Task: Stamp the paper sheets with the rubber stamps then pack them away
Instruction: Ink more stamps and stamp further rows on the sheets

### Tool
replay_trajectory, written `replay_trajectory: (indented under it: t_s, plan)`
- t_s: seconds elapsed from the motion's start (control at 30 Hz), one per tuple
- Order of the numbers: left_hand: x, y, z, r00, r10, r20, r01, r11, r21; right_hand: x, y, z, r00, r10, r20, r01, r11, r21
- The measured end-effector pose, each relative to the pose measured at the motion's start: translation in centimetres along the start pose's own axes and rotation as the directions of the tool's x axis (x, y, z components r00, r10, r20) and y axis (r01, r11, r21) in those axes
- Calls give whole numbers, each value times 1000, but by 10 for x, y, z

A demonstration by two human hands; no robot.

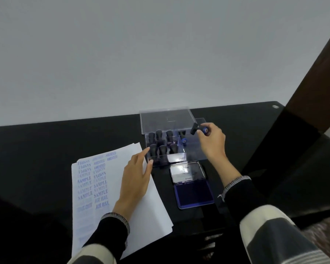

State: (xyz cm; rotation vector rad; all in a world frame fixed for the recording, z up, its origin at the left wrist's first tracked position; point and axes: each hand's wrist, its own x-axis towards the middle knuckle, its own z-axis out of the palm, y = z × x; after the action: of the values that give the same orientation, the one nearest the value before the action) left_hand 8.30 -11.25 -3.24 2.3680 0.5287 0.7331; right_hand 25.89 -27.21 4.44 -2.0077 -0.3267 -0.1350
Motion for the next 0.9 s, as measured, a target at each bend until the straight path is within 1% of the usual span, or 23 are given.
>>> replay_trajectory:
  t_s: [0.07, 0.17, 0.2, 0.27, 0.33, 0.37, 0.43, 0.5, 0.63, 0.67, 0.8, 0.83, 0.9]
  plan:
    - [-1, -1, 2, 1000, -3, 1, 3, 1000, 7, 14, -1, 7, 999, -31, 10, 31, 998, -46]
    - [-1, -2, 4, 1000, -14, -2, 14, 1000, 22, 33, 1, 16, 997, -9, 71, 10, 1000, -6]
    - [0, -3, 4, 1000, -14, -4, 14, 1000, 28, 39, 2, 20, 997, -31, 70, 33, 999, -18]
    - [1, -3, 5, 1000, -17, -6, 17, 999, 34, 50, 6, 26, 993, -100, 54, 106, 987, -120]
    - [1, -4, 6, 999, -31, -7, 31, 999, 35, 59, 8, 31, 988, -128, 88, 147, 950, -275]
    - [1, -4, 6, 999, -36, -8, 36, 999, 35, 63, 7, 34, 985, -111, 129, 150, 924, -351]
    - [1, -4, 6, 999, -42, -6, 42, 999, 34, 70, 6, 40, 976, -29, 214, 132, 864, -486]
    - [1, -4, 6, 999, -47, -6, 47, 998, 32, 74, 5, 44, 966, 51, 252, 102, 824, -557]
    - [1, -3, 6, 999, -53, -4, 53, 998, 39, 81, 2, 50, 935, 212, 283, -20, 830, -557]
    - [2, -4, 6, 999, -53, -4, 53, 998, 41, 82, 1, 50, 930, 233, 284, -38, 831, -555]
    - [1, -4, 6, 999, -54, -3, 54, 998, 41, 82, -7, 54, 957, 164, 238, -12, 845, -535]
    - [1, -4, 6, 998, -55, -3, 55, 998, 39, 82, -9, 56, 955, 169, 244, -9, 838, -545]
    - [2, -4, 7, 998, -58, -1, 58, 998, 41, 79, -11, 62, 928, 228, 296, 2, 788, -615]
